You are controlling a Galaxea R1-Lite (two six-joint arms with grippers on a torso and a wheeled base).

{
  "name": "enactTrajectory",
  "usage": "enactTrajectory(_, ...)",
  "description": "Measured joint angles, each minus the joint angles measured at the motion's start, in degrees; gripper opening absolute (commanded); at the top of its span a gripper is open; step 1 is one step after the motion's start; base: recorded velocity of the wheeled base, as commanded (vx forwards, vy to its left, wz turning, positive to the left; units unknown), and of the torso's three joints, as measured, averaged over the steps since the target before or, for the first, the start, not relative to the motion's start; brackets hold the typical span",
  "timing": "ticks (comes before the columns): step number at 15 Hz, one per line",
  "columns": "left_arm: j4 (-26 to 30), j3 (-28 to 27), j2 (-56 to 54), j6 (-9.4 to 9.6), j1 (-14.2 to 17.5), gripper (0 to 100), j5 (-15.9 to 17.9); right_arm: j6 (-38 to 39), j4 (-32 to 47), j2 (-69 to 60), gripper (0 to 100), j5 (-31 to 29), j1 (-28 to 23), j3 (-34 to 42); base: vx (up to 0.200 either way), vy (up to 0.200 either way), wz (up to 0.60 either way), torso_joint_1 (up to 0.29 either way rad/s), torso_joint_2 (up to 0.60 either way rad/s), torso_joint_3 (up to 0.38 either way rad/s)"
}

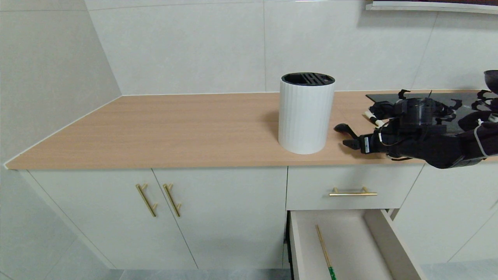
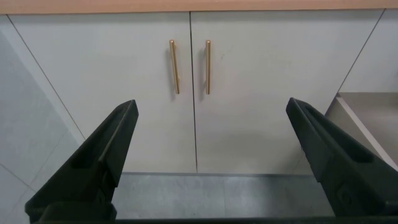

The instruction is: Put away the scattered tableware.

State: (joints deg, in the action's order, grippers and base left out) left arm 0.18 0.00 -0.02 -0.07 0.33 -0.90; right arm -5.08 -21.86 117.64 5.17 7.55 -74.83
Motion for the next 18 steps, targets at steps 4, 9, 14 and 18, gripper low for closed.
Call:
enactTrajectory(4, 0.00, 0.00, 0.00, 0.00, 0.00, 100, -0.02, 0.00, 2.07, 0.55, 100, -0.05, 0.00, -0.94, 0.000, 0.000, 0.00, 0.000, 0.00, 0.000)
enactTrajectory(9, 0.00, 0.00, 0.00, 0.00, 0.00, 100, 0.00, 0.02, 2.10, 1.32, 0, -0.09, 0.00, -1.66, 0.000, 0.000, 0.00, 0.000, 0.00, 0.000)
enactTrajectory(14, 0.00, 0.00, 0.00, 0.00, 0.00, 100, -0.02, 0.09, 2.05, 1.55, 0, -0.09, -0.02, -1.85, 0.000, 0.000, 0.00, 0.000, 0.00, 0.000)
enactTrajectory(18, 0.00, 0.00, 0.00, 0.00, 0.00, 100, -0.02, 0.41, 2.35, 0.91, 0, -0.52, -0.11, -2.07, 0.000, 0.000, 0.00, 0.000, 0.00, 0.000)
